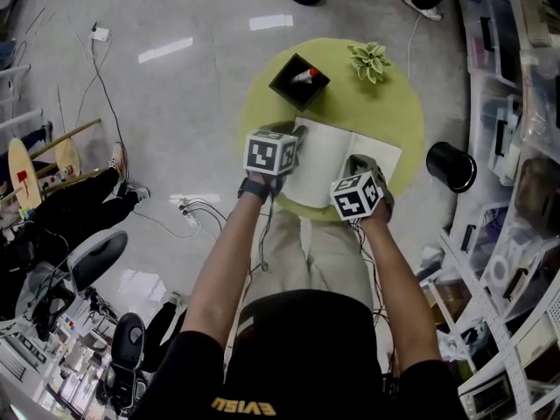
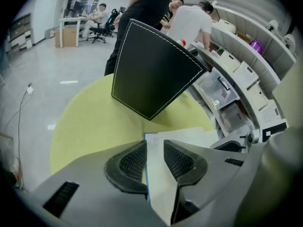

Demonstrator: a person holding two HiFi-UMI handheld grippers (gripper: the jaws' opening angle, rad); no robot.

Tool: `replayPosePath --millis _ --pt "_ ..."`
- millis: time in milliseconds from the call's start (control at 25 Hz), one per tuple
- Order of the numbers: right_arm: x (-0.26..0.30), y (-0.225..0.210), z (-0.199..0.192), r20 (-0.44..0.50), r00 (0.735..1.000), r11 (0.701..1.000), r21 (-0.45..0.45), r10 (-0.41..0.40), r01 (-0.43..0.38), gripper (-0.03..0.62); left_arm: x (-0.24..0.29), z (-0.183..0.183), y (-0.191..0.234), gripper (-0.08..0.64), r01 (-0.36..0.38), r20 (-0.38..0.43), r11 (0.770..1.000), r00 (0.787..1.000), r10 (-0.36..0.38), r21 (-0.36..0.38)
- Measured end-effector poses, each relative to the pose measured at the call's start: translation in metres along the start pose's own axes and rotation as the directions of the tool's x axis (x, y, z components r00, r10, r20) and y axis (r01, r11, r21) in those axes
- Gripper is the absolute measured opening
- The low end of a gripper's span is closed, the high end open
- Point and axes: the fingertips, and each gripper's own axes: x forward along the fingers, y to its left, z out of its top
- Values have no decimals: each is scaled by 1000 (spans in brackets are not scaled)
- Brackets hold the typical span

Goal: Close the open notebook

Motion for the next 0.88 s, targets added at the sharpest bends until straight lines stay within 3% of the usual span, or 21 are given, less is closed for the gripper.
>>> replayPosePath --millis 280,560,720,880 --pt "-2 0 0 16 1000 1000 14 7 -7 -14 -1 0 -6 163 40 21 999 999 -39 -28" --pt "-5 -2 -1 85 993 996 42 77 -80 -3 -4 1 -9 201 107 76 989 992 -99 -104" --pt "-10 -8 -3 115 986 985 103 124 -136 -2 -3 1 -12 207 109 74 989 992 -102 -98" --pt "-29 -34 -33 158 987 967 244 28 -66 -2 -3 1 -11 206 104 65 992 993 -99 -75"
